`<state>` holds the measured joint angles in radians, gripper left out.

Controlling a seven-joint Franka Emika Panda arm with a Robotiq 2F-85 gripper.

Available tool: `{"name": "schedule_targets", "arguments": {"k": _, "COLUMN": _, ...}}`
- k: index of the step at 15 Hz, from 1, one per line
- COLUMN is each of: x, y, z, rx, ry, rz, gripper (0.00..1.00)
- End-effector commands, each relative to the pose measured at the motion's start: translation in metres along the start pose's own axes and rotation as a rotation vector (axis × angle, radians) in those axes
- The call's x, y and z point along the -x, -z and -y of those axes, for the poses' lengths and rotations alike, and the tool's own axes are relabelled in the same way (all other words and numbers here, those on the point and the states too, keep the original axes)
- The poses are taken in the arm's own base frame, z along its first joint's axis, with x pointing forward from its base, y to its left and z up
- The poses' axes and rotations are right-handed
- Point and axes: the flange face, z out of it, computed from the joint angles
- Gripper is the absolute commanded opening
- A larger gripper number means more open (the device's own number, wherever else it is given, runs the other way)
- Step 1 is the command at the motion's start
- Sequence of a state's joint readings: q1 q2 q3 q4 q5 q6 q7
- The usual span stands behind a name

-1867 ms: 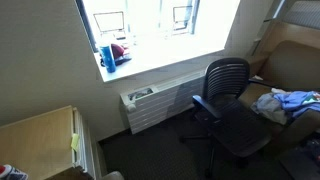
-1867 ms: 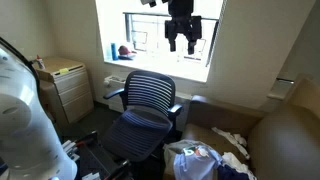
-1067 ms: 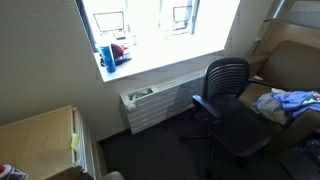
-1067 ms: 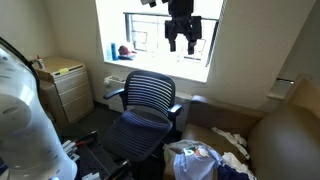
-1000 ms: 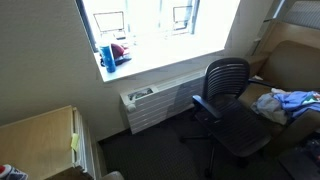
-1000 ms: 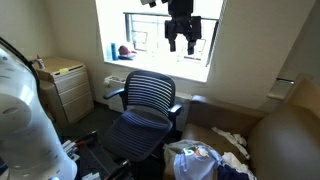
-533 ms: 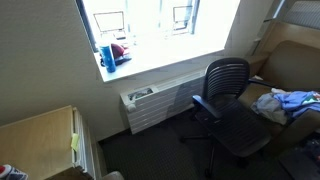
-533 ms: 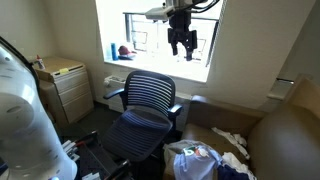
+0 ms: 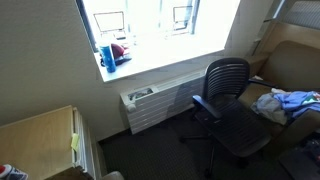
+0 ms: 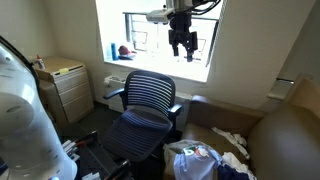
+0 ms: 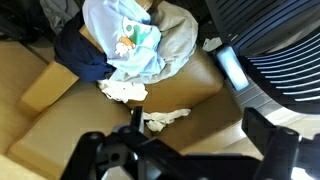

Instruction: Put the brown clothing on the black chair

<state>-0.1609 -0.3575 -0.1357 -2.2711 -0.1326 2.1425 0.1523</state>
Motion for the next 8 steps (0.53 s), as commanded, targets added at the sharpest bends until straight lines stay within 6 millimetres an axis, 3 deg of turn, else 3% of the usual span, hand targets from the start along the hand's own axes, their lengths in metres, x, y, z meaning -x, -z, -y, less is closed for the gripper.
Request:
{"name": "schedule_targets", "arguments": {"k": 1, "x": 0.006, "y": -0.045, "z": 0.003, "rx": 0.036, "ry": -0.072, "rz": 0.024, "gripper": 1.00}}
{"name": "schedule_targets", "arguments": {"k": 5, "x": 0.016, "y": -0.085, "z": 0.015, "rx": 0.057, "ry": -0.090, "rz": 0.061, "gripper": 1.00}}
{"name": "schedule_targets", "arguments": {"k": 6, "x": 0.013, "y": -0.070, "z": 0.011, "rx": 0.035, "ry": -0.085, "rz": 0.066, "gripper": 1.00}}
{"name": "schedule_targets", "arguments": {"k": 8, "x": 0.014, "y": -0.083, "z": 0.016, "rx": 0.045, "ry": -0.087, "rz": 0.077, "gripper": 1.00}}
